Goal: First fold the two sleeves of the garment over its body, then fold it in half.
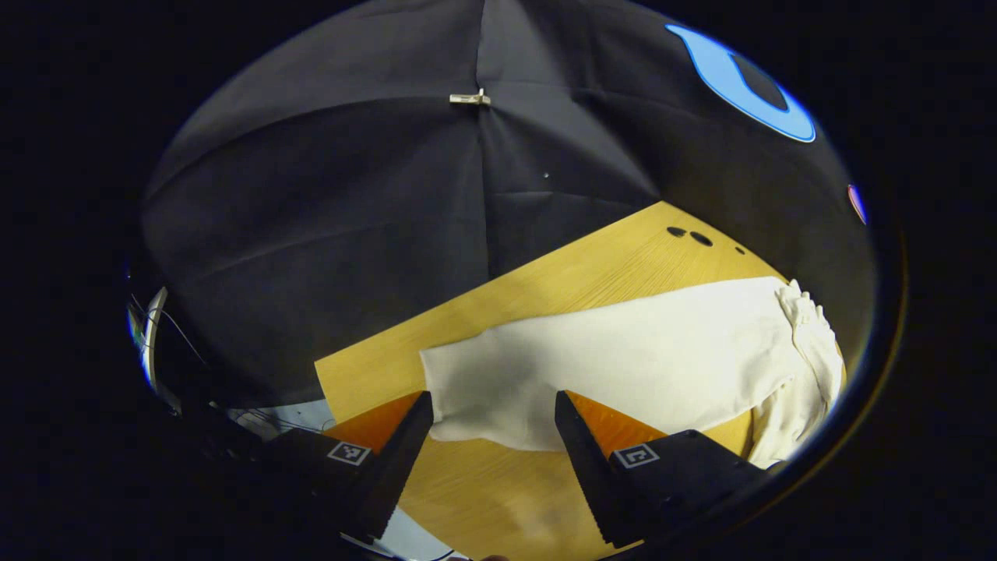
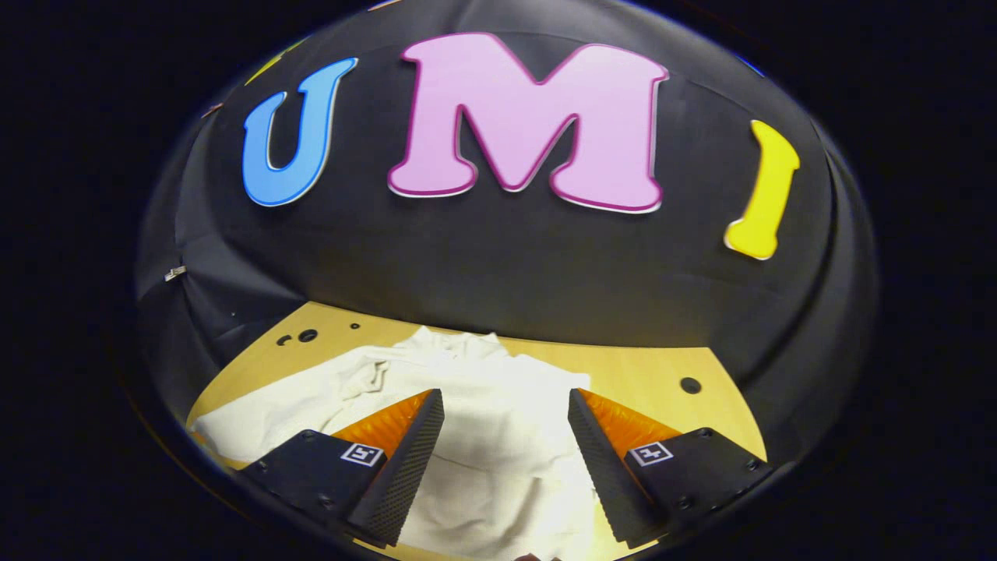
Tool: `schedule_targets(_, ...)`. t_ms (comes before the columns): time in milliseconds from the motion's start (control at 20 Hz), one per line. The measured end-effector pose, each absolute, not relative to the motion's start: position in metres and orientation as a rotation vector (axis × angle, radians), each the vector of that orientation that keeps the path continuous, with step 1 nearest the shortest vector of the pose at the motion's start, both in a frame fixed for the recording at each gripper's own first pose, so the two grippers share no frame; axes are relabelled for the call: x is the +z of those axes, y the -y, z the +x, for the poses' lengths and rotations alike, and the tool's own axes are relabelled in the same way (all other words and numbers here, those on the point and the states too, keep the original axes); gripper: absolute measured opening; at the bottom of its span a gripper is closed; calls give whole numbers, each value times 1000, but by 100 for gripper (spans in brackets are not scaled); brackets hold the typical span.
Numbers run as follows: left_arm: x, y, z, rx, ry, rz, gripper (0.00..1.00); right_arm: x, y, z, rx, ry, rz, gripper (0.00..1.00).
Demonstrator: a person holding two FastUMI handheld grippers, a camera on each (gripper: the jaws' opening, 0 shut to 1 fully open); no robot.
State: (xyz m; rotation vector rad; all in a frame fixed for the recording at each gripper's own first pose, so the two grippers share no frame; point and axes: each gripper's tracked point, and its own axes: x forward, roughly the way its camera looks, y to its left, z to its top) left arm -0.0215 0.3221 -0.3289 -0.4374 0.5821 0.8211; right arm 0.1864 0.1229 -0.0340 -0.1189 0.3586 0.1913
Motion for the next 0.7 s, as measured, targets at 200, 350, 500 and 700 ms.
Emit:
schedule_targets(200, -342, -319, -16, 767, -587, -339, 100, -36, -67, 164, 92, -375, -115, 98)
schedule_targets(350, -342, -318, -7, 729, -573, -328, 91, -38, -45, 143, 51, -389, -102, 98)
schedule_targets(500, -338, -310, 0, 657, -605, -318, 72, -42, -29, 127, 21, -402, -104, 98)
schedule_targets(700, -335, -311, 25, 581, -584, -336, 33, -44, -14, 104, -10, -412, -92, 98)
